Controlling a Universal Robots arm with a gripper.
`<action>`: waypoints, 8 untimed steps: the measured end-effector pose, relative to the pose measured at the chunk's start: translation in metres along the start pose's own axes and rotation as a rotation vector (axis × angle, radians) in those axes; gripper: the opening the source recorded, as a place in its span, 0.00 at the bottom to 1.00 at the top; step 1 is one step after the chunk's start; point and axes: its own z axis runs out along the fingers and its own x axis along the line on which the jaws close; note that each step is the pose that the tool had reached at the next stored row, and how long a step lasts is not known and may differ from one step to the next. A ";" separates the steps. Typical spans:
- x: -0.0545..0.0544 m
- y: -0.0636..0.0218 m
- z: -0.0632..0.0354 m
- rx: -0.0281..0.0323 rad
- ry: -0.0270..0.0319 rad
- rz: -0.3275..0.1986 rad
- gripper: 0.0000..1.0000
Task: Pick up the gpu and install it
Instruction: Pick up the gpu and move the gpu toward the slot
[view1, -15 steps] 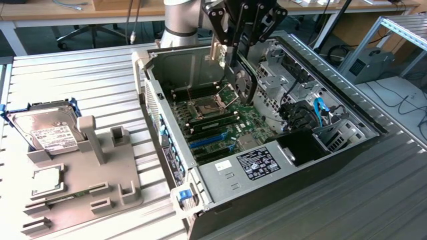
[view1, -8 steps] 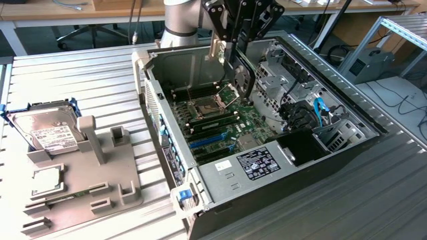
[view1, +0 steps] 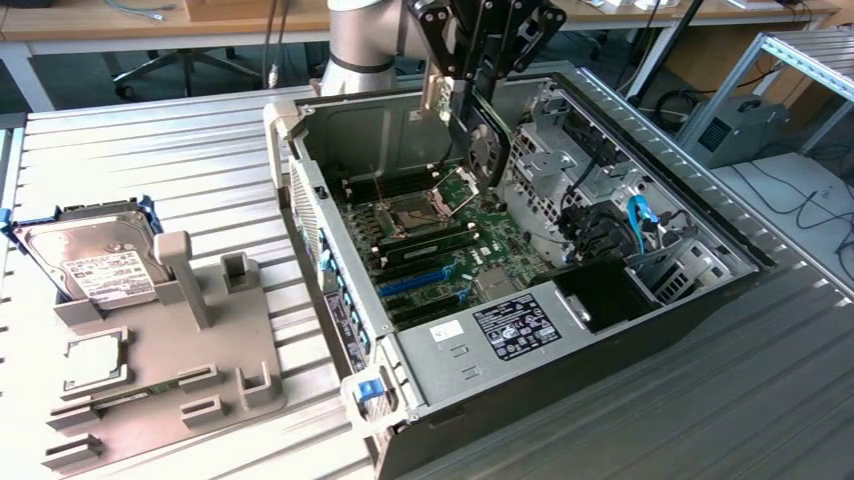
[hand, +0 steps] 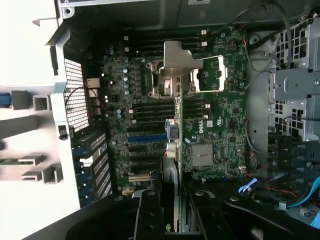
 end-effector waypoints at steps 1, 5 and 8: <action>-0.001 0.0015 0.0004 0.0003 0.0000 0.000 0.26; -0.005 0.0080 0.0023 0.0014 -0.0001 0.000 0.26; -0.008 0.0129 0.0040 0.0026 -0.0002 0.000 0.26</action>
